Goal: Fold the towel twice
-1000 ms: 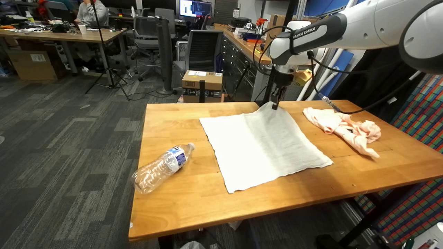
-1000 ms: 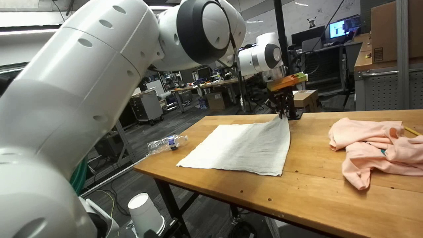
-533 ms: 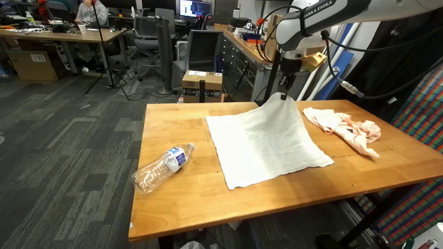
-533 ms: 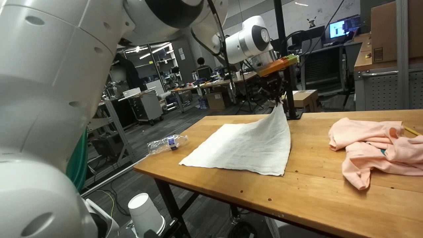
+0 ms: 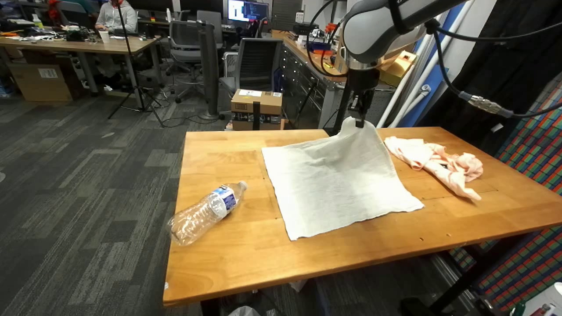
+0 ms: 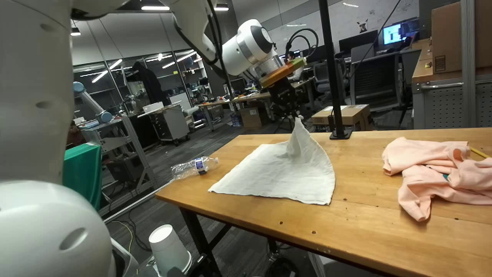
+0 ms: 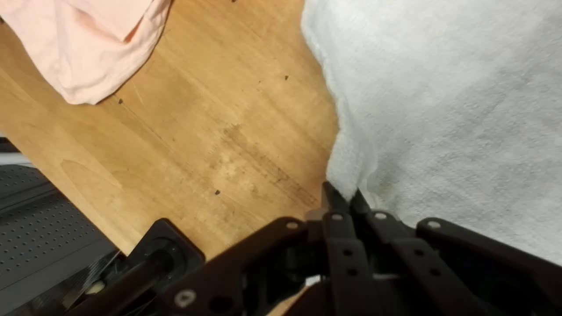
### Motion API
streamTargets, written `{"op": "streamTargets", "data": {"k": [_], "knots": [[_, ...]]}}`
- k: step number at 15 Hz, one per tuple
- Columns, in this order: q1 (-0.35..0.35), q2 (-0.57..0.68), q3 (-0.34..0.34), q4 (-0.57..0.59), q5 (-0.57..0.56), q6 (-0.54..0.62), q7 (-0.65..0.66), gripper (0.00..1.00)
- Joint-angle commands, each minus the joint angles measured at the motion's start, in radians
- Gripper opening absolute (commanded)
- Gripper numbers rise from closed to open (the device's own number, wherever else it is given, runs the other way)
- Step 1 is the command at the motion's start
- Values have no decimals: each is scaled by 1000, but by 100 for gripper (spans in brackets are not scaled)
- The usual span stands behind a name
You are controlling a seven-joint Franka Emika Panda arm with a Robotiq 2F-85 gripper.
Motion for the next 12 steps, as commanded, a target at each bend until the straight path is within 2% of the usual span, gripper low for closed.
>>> {"op": "streamTargets", "data": {"k": [1,5,12], "knots": [[26,-184,26,-243,-41,44,86,1],[61,-293,78,-390,-67,68,128,1],[124,-358,179,-522,-26,188,86,1]]}}
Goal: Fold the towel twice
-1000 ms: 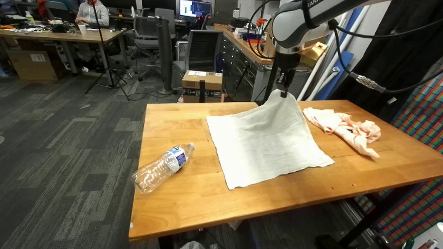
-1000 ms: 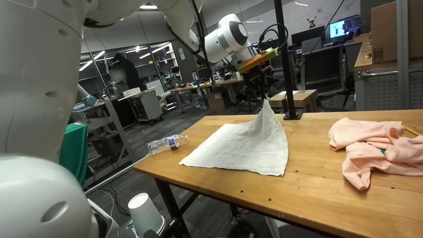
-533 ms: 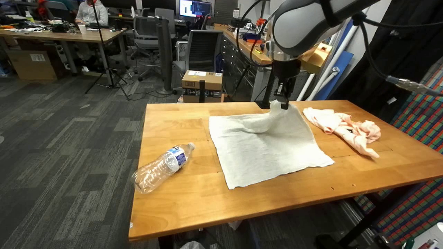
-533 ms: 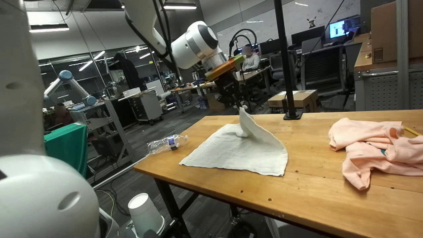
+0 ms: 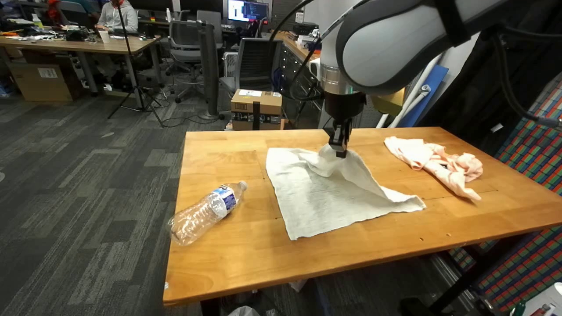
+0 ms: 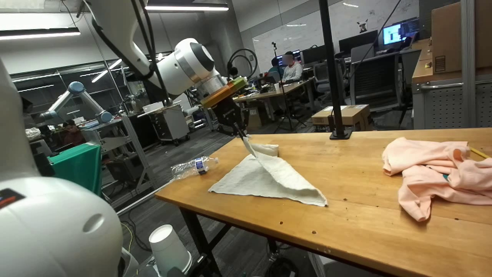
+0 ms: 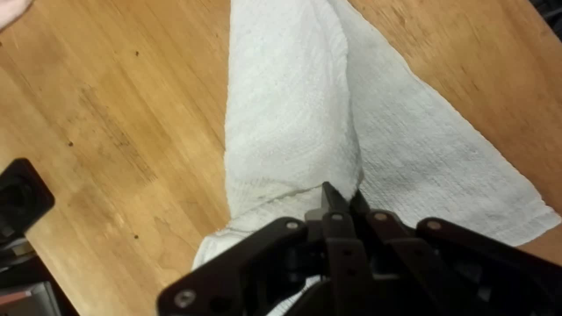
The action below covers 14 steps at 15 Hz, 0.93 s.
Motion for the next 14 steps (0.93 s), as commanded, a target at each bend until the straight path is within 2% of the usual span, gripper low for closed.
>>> {"op": "streamTargets", "data": {"k": [1,5,10,14], "knots": [[23,-53,33,-78,16,69,-29,1],[37,-67,56,-115,93,30,-65,1],[63,-77,84,-162,153,37,-126,1],[79,-78,105,-187,285,75,-268,2]]}}
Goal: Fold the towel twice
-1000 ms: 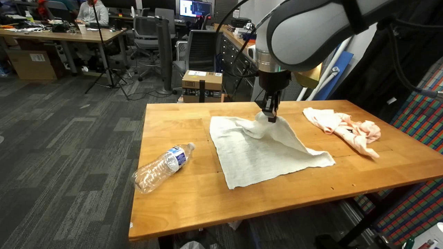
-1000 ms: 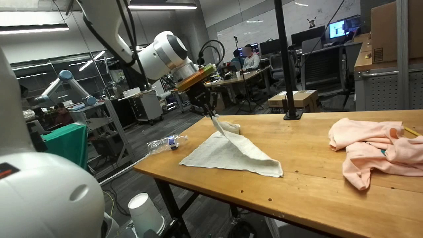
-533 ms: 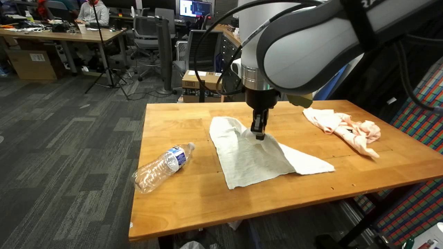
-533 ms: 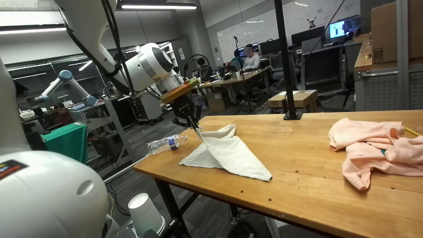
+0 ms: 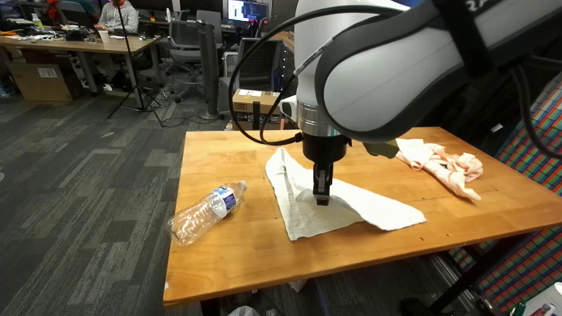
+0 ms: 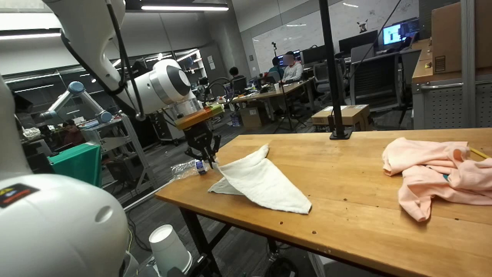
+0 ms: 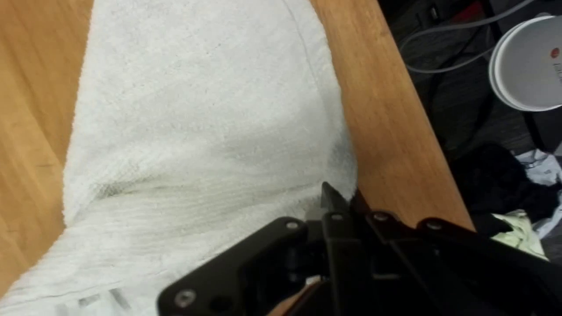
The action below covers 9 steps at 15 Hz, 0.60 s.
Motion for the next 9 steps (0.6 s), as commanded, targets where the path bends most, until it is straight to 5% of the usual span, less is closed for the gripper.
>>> {"op": "streamTargets", "data": {"k": [1,5,9], "knots": [[11,-41,13,-41,135,52,-160,2],[10,-37,10,-53,242,106,-322,2],[3,-37,1,-61,261,132,-395,44]]}}
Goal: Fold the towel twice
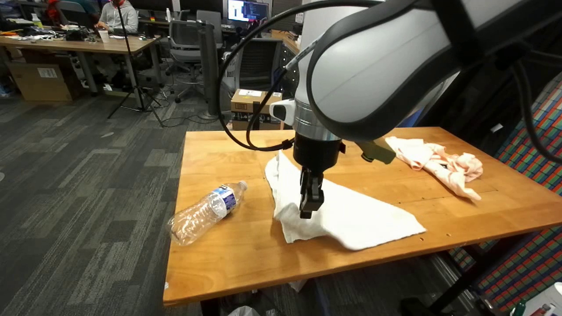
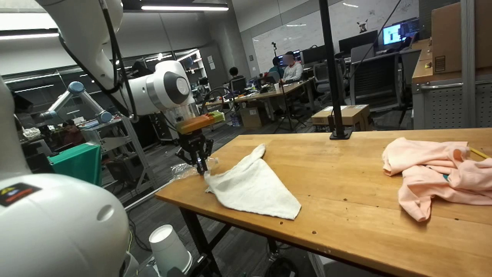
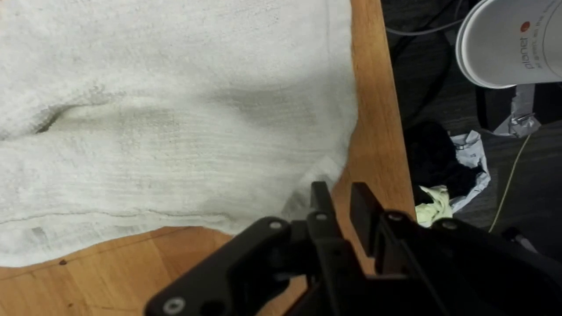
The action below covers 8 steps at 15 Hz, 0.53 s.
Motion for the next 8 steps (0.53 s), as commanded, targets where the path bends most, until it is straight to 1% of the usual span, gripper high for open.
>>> {"op": "streamTargets", "data": {"k": [1,3,6,7,8], "knots": [[-9,-35,-8,-28,45,38,-84,53],[-19,-42,-19,-31,44,45,-89,66],[-46,-62,-50,-37,39,77,-103,91],[-57,-68,-63,-37,38,89,-110,97],[-69,-78,-78,-36,39,102,-122,100]]}}
